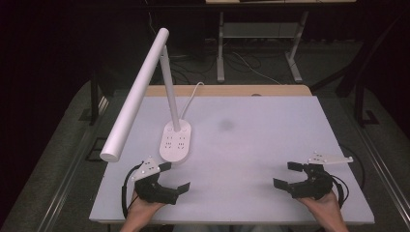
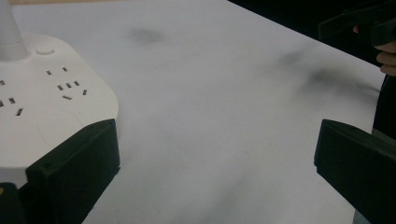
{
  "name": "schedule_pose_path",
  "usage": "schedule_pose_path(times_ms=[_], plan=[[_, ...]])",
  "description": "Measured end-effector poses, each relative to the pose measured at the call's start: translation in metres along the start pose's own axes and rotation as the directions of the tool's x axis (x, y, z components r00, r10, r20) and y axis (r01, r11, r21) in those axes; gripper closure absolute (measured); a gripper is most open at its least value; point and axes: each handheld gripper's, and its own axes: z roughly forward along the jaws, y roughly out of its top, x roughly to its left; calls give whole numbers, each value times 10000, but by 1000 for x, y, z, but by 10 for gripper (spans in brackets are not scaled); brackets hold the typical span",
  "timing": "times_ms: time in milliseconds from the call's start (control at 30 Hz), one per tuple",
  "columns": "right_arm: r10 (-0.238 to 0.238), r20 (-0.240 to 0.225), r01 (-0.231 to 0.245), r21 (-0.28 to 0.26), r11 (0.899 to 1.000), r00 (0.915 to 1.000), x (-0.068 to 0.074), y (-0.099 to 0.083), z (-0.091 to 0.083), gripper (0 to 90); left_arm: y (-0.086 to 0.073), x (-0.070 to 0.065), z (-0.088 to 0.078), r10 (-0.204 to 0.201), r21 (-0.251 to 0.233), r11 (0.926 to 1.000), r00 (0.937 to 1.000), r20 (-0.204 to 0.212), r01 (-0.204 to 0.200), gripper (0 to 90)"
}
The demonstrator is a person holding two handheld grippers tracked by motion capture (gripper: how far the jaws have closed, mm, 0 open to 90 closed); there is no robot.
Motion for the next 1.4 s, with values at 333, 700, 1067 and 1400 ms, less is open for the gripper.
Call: schedule_pose_path(times_ms=[333,700,1067,1400], plan=[[36,5,-36,128,9999,10000,-1,0,0,4,-1,-1,0,33,15,10000,10000,-13,-33,0],[88,27,-89,360,9993,10000,-1,0,1,4,-1,-2,-1,2,16,10000,10000,-59,-2,0],[-122,169,111,637,9979,9998,-1,4,1,4,-2,1,-2,-85,4,10000,9999,-102,85,0],[-295,-30,296,784,9965,9996,-2,16,3,4,-2,1,-1,-111,31,9999,9998,-155,112,0]])
